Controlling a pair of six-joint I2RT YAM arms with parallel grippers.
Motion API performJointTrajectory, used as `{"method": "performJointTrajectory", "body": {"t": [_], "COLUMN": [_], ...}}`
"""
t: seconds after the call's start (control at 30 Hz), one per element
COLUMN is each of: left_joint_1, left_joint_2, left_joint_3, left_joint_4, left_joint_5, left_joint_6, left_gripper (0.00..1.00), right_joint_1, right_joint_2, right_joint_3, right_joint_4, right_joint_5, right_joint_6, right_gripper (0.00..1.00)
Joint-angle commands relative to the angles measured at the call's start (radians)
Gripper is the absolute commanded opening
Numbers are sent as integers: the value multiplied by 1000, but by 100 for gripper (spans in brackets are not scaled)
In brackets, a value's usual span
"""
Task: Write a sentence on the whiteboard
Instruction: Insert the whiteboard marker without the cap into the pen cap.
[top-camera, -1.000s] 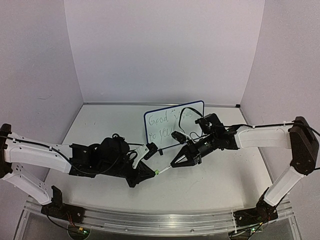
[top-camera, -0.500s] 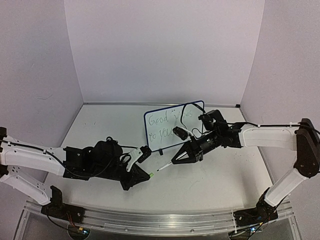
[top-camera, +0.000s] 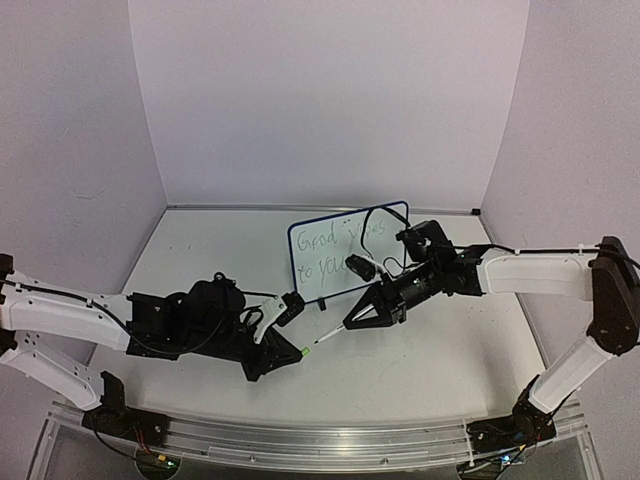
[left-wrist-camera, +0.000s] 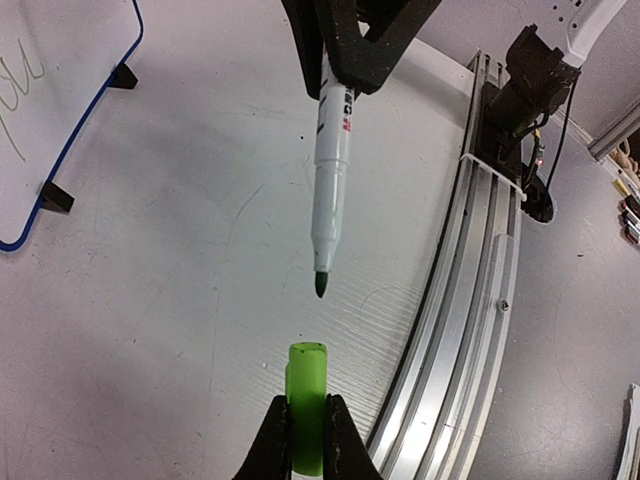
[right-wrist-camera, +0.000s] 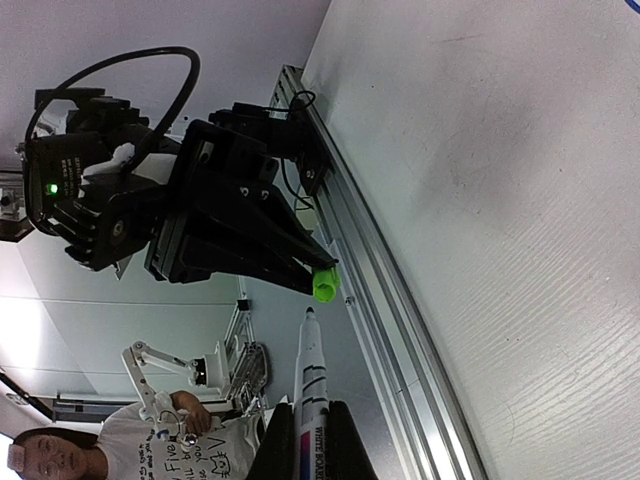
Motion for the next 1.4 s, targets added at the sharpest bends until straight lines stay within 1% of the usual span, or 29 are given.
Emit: {"method": "performJointTrajectory", "body": {"t": [0.0,1.37], "left_joint_1": [-3,-2], "left_joint_2": [10,42], "left_joint_3": [57,96], "left_joint_4": [38,38], "left_joint_5": [11,15], "left_joint_6": [6,19], "left_gripper": [0,0], "right_joint_1": [2,23], "right_joint_2": [16,38], "right_joint_3": [37,40], "right_joint_4": [8,9], "right_joint_5": [-3,-18], "right_joint_6": [-19,-29], "right_gripper": [0,0]}}
